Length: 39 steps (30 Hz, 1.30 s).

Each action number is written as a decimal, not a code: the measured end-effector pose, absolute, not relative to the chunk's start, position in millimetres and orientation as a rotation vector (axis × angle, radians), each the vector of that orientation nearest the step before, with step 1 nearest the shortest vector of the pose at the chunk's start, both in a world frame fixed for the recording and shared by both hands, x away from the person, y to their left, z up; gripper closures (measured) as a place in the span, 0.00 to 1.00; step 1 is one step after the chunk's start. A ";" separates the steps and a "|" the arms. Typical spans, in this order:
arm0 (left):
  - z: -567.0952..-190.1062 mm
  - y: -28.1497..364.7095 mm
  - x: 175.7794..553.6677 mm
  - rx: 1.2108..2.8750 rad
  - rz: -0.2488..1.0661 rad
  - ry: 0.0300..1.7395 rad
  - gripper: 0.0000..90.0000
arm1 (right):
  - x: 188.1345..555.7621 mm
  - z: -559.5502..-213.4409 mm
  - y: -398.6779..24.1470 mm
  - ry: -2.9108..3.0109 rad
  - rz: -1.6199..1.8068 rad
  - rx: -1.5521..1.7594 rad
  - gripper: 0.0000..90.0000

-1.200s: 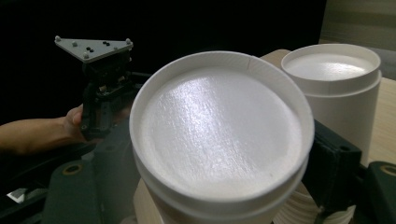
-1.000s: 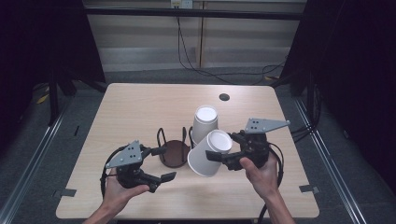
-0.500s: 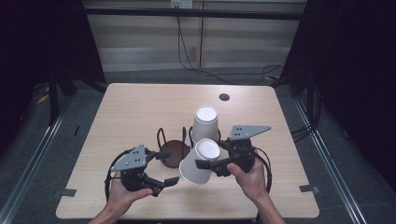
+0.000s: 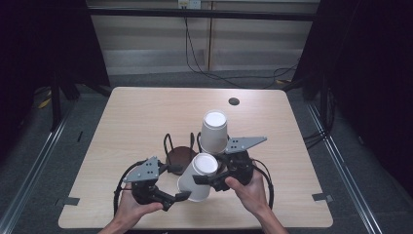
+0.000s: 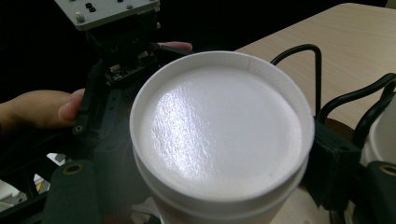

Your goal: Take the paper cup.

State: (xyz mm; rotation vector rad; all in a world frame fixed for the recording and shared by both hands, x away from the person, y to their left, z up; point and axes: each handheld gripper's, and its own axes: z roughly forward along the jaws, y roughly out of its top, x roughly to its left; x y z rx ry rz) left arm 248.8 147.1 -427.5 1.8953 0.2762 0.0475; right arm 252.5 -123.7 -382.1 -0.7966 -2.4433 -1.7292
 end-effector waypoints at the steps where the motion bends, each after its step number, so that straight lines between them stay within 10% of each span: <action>1: -429.1 146.1 248.5 1.900 0.050 0.277 0.18 | 252.8 -383.0 -122.6 -2.439 -1.724 -0.792 0.27; 39: -441.4 132.9 245.8 1.965 -0.026 0.249 0.18 | 250.2 -386.9 -102.6 -2.414 -1.699 -0.730 0.26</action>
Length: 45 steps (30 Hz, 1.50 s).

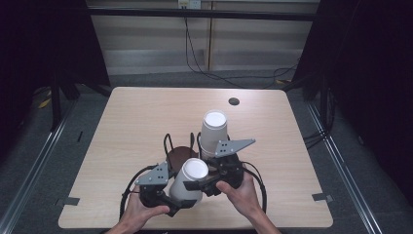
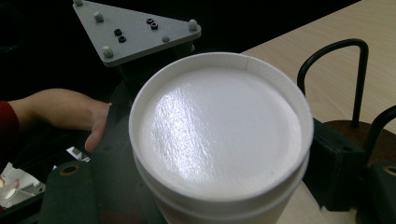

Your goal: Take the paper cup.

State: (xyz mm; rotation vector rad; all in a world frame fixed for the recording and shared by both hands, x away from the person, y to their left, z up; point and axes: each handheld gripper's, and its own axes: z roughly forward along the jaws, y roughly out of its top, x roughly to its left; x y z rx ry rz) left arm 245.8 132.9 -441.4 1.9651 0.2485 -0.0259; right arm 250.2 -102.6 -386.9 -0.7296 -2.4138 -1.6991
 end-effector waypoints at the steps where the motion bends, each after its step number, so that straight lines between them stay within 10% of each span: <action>1: -441.4 132.9 245.5 1.969 -0.031 0.252 0.18 | 250.4 -387.4 -102.2 -2.416 -1.697 -0.726 0.26; 45: -425.6 152.9 259.6 2.186 -0.113 0.293 0.20 | 254.4 -392.6 -124.0 -2.507 -1.536 -0.691 0.15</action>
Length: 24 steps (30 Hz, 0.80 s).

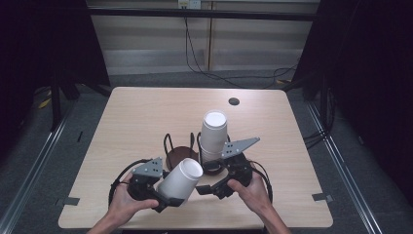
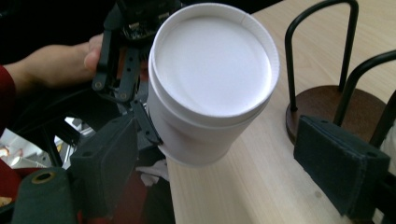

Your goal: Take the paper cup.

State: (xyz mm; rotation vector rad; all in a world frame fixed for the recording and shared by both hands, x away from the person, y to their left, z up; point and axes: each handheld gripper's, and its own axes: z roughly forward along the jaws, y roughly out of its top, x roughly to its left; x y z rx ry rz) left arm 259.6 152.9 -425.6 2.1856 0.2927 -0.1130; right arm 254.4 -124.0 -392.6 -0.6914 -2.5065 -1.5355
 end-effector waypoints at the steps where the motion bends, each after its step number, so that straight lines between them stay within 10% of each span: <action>1: -425.4 152.5 259.6 2.197 -0.112 0.290 0.20 | 254.6 -393.5 -123.5 -2.516 -1.515 -0.686 0.15; 24: -413.6 141.8 264.6 2.457 -0.066 0.217 0.20 | 259.1 -400.7 -113.6 -2.658 -1.246 -0.629 0.16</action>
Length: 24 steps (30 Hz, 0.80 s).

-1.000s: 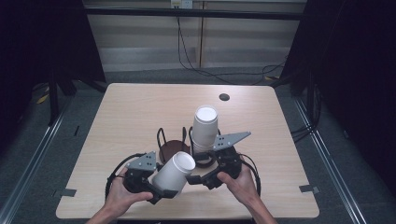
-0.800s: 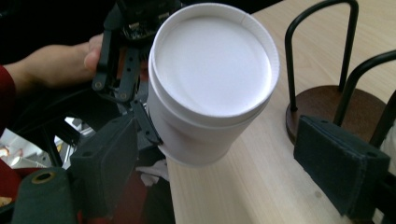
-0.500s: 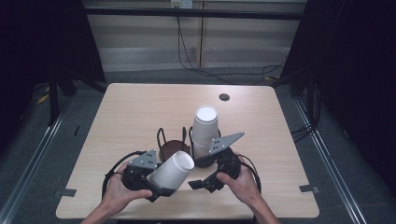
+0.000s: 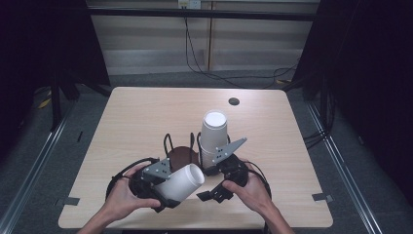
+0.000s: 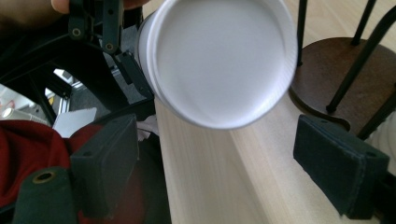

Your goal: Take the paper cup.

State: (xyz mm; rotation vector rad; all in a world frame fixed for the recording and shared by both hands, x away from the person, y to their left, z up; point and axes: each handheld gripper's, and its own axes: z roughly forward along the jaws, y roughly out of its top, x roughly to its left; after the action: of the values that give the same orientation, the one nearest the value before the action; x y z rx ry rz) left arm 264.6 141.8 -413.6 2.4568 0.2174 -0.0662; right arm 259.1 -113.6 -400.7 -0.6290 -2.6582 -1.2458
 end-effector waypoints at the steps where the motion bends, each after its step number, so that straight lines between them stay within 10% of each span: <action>1: -412.7 141.0 265.5 2.474 -0.057 0.215 0.20 | 259.1 -400.8 -112.8 -2.666 -1.236 -0.631 0.16; 24: -416.3 123.8 260.4 2.649 0.004 0.108 0.21 | 262.5 -416.3 -89.6 -2.801 -0.913 -0.536 0.19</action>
State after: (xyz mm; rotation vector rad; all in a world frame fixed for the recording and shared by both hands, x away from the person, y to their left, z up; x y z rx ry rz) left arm 260.4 123.8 -416.3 2.6490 0.1084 0.0036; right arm 262.5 -89.6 -416.3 -0.5365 -2.8010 -0.9134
